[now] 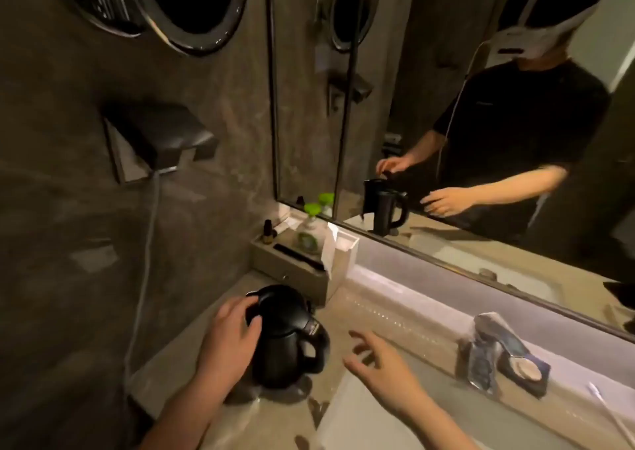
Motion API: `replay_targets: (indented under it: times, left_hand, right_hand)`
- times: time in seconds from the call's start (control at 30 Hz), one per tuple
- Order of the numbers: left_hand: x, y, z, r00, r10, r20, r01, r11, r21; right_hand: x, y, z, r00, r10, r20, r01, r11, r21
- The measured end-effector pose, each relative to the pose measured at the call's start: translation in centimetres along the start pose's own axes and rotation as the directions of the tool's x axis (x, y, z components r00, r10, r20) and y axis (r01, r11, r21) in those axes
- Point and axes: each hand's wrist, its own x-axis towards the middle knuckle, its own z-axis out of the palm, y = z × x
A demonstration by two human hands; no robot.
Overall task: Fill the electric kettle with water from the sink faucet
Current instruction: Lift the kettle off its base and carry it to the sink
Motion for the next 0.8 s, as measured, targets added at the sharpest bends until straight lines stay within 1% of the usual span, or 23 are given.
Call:
replay_targets:
  times: [0.03, 0.1, 0.17, 0.23, 0.33, 0.47, 0.57, 0.63, 0.7, 0.8]
  left_hand:
    - [0.7, 0.1, 0.6, 0.999, 0.031, 0.035, -0.033, 0.998, 0.060]
    - [1.6, 0.6, 1.4, 0.994, 0.033, 0.106, -0.050, 0.985, 0.162]
    - [2.1, 0.9, 2.0, 0.990, 0.006, 0.140, -0.039, 0.970, 0.239]
    - [2.2, 0.1, 2.2, 0.991, -0.001, 0.136, -0.036, 0.962, 0.270]
    - [2.5, 0.1, 2.1, 0.990, 0.015, 0.140, -0.053, 0.960, 0.274]
    - [2.9, 0.2, 1.9, 0.986, 0.016, 0.163, -0.054, 0.972, 0.230]
    - [3.8, 0.7, 1.3, 0.980, -0.015, 0.197, -0.012, 0.991, 0.135]
    - [4.5, 1.6, 1.0, 0.975, -0.010, 0.222, -0.003, 0.998, 0.057]
    - [5.1, 3.2, 1.2, 0.972, 0.028, 0.235, -0.024, 0.999, -0.021]
    - [5.3, 6.2, 2.4, 0.968, 0.124, 0.217, -0.101, 0.988, -0.116]
  right_hand:
    - [1.6, -1.0, 1.0, 0.999, -0.038, 0.010, 0.038, 0.999, 0.011]
    - [3.5, -2.7, 2.7, 0.994, -0.082, 0.074, 0.081, 0.997, 0.020]
    - [5.0, -3.3, 4.2, 0.992, -0.052, 0.118, 0.037, 0.991, 0.126]
    - [5.4, -2.9, 5.4, 0.992, -0.032, 0.119, 0.003, 0.972, 0.235]
    - [5.5, -2.4, 6.1, 0.995, -0.060, 0.075, 0.030, 0.938, 0.344]
    - [5.2, -2.5, 6.9, 0.998, -0.063, -0.019, 0.065, 0.912, 0.406]
    - [5.1, -3.3, 6.5, 0.993, -0.082, -0.083, 0.109, 0.905, 0.412]
    - [4.9, -3.8, 5.5, 0.989, -0.087, -0.123, 0.129, 0.912, 0.389]
    - [4.4, -4.2, 3.9, 0.978, -0.094, -0.184, 0.156, 0.921, 0.357]
    - [3.2, -3.9, 0.9, 0.958, -0.101, -0.267, 0.181, 0.939, 0.293]
